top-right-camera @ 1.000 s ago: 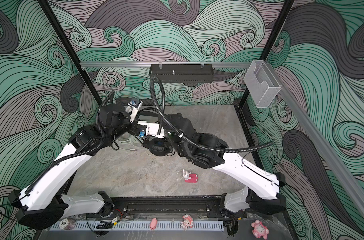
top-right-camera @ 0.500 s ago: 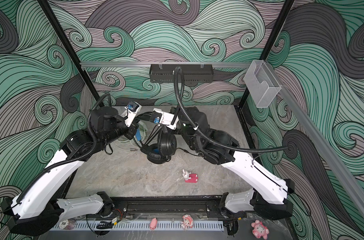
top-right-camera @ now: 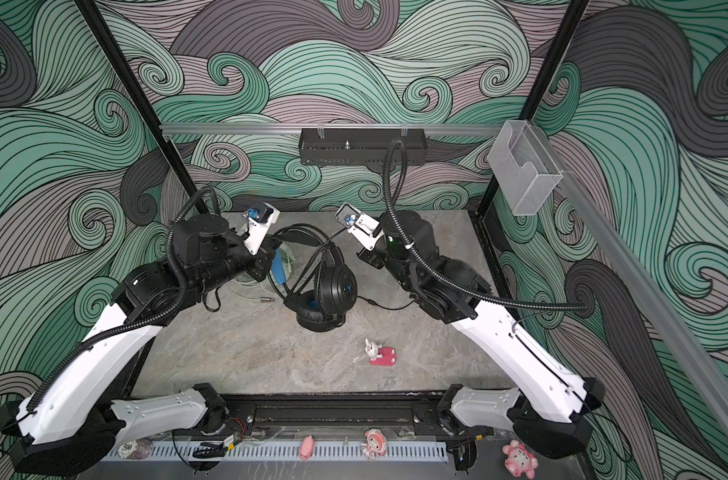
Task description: Wrap the headphones
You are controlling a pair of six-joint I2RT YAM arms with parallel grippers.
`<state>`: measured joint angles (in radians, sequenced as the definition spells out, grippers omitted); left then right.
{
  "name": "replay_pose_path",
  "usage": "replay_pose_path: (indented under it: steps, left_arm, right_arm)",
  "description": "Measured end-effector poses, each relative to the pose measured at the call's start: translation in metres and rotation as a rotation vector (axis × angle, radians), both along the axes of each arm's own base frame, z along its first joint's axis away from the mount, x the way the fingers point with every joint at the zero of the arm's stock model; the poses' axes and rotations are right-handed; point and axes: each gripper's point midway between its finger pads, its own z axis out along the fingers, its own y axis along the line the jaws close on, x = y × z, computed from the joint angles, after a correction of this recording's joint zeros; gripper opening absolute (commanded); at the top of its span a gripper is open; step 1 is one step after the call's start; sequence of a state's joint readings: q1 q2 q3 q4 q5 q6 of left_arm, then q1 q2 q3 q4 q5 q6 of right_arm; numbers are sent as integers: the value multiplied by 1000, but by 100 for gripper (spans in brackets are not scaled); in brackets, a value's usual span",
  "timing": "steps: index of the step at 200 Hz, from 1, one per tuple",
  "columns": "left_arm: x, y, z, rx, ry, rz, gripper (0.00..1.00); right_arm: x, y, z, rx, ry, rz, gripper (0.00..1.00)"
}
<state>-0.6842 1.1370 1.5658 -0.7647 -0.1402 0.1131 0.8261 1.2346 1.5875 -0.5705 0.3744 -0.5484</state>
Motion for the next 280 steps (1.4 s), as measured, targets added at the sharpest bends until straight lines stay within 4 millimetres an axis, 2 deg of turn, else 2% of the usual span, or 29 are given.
replay_pose_path:
  steps: [25, 58, 94, 123, 193, 230, 280]
  left_arm:
    - [-4, -2, 16, -52, -13, -15, 0]
    - [-12, -3, 47, -133, -46, -37, 0]
    - [-20, -5, 83, -231, -83, -61, 0]
    - [-20, -11, 103, -298, -87, -80, 0]
    - [-24, -25, 140, -439, -74, -135, 0]
    - [-30, -26, 155, -509, -74, -158, 0]
    - [-28, -29, 172, -619, -71, -153, 0]
  right_arm:
    - [4, 6, -22, 64, 81, 18, 19]
    - [7, 12, -38, 186, 160, 48, 23]
    - [7, 11, -33, 361, 200, 87, 25]
    - [7, 13, -24, 474, 216, 125, 25]
    - [18, 16, -45, 608, 326, 134, 21]
    - [19, 22, -51, 656, 364, 155, 20]
    - [18, 31, -60, 693, 420, 185, 19]
